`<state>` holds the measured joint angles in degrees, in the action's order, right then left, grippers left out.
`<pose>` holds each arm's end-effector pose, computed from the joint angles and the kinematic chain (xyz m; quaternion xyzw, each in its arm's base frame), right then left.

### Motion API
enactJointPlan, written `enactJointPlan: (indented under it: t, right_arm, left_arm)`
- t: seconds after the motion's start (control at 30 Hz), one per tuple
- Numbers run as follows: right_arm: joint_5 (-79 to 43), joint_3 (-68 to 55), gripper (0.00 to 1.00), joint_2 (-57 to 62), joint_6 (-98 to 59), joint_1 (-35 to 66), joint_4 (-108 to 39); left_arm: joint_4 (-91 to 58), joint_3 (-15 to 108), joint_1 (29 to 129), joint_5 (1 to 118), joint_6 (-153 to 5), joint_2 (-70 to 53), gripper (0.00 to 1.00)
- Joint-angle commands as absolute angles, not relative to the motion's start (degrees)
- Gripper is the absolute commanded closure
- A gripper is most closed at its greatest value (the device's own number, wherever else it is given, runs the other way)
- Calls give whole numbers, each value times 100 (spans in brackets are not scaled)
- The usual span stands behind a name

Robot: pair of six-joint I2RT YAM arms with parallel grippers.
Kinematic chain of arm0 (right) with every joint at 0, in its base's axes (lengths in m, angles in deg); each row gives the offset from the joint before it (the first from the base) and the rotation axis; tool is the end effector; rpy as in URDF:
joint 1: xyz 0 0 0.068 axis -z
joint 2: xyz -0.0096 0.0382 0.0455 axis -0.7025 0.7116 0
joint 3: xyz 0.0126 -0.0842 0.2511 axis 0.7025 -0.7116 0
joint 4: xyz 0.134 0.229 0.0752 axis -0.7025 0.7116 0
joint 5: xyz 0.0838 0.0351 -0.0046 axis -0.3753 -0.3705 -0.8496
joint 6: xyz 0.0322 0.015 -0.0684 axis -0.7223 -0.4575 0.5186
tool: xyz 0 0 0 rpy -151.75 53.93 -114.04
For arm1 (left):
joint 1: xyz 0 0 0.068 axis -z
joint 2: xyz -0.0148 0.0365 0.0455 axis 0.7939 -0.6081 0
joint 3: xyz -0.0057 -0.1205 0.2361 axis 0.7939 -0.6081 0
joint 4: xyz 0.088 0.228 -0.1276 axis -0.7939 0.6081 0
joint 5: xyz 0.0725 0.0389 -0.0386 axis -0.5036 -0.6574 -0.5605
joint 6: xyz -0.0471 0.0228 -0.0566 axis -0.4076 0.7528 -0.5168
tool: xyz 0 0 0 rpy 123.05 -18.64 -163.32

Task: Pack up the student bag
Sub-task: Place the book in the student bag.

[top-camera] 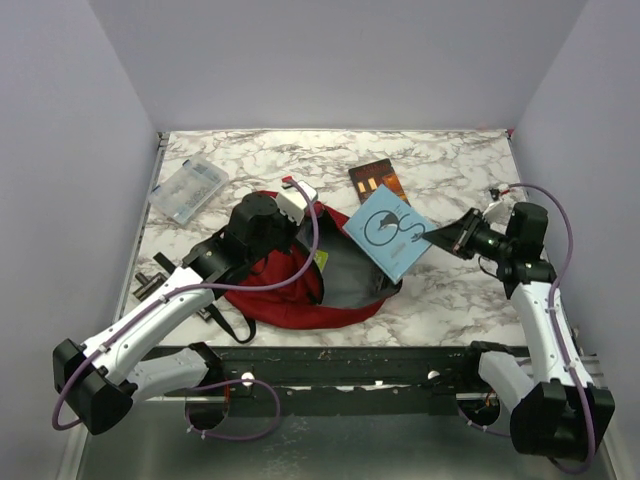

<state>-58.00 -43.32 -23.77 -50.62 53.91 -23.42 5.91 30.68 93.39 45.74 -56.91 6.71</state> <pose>0.2487 0.0085 0.2528 0.1246 0.8018 0.4516 0.3711 0.2195 -0.1812 0.3198 0.3087 0.7813 -0.1228 0.5284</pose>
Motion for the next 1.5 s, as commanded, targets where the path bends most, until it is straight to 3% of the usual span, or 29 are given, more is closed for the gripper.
enactJointPlan:
  t: [0.0, 0.3, 0.53, 0.8, 1.03, 1.13, 1.23, 1.33, 1.47]
  right_arm:
    - [-6439, -4093, 100, -2765, -4371, 4843, -723]
    - [-6719, -4091, 100, -2839, -5106, 4192, -1242]
    - [-6254, -5200, 100, -2423, -6953, 2708, -4019]
    - [-4405, -5452, 100, -227, -8081, 1420, -7214]
    - [-2715, -4799, 100, 1354, -8412, 648, -8376]
    - [-1947, -4725, 100, 1624, -8607, 371, -8540]
    - [-1253, -5024, 100, 1118, -8727, 356, -8258]
    - [-596, -4980, 100, 261, -8102, 363, -6764]
    - [-852, -5203, 100, -524, -7875, 577, -6196]
  left_arm:
    - [213, 2928, 9292, 4674, -5249, 772, 100]
    - [53, 2773, 9293, 4925, -5034, 964, 100]
    - [116, 2758, 9335, 5588, -5049, 1235, 100]
    - [128, 2664, 9425, 5936, -5132, 1309, 100]
    - [236, 3043, 9629, 6367, -5409, 805, 100]
    - [231, 3087, 9657, 6641, -5553, 753, 100]
    - [343, 3160, 9711, 6453, -5578, 720, 100]
    - [351, 3148, 9711, 6092, -5594, 842, 100]
    - [317, 3167, 9679, 5588, -5667, 987, 100]
